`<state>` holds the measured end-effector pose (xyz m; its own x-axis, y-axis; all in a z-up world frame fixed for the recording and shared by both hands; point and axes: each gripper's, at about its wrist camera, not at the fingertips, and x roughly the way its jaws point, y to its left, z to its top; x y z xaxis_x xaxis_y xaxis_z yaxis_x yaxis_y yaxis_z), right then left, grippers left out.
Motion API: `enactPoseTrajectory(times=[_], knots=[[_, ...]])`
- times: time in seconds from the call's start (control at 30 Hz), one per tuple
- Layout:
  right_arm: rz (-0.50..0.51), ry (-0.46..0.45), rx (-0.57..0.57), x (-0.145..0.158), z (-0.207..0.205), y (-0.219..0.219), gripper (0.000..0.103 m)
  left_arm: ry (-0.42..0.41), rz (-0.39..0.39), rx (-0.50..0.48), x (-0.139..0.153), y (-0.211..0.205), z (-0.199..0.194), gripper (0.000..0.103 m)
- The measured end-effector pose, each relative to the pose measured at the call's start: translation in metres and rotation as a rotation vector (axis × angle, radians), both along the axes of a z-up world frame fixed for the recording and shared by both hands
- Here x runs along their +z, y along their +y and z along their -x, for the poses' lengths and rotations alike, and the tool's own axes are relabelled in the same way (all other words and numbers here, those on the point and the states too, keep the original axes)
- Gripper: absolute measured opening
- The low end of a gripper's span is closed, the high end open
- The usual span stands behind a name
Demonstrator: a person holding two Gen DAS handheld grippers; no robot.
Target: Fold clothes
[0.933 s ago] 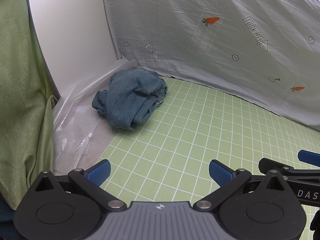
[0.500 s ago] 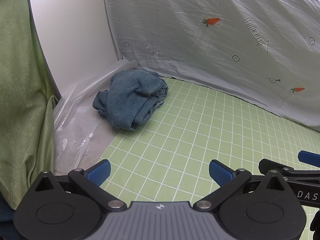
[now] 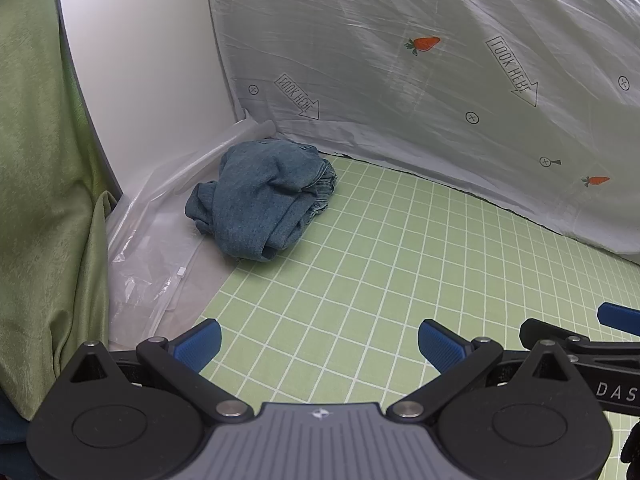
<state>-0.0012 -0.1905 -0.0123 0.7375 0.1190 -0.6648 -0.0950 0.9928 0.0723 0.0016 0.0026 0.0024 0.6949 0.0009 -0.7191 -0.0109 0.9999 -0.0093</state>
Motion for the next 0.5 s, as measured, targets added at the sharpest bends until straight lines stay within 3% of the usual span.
enactPoseTrajectory(times=[0.5], knots=[[0.002, 0.001, 0.0, -0.0012, 0.0005, -0.0006, 0.103, 0.001, 0.001, 0.001, -0.0006, -0.0002, -0.0001, 0.103]])
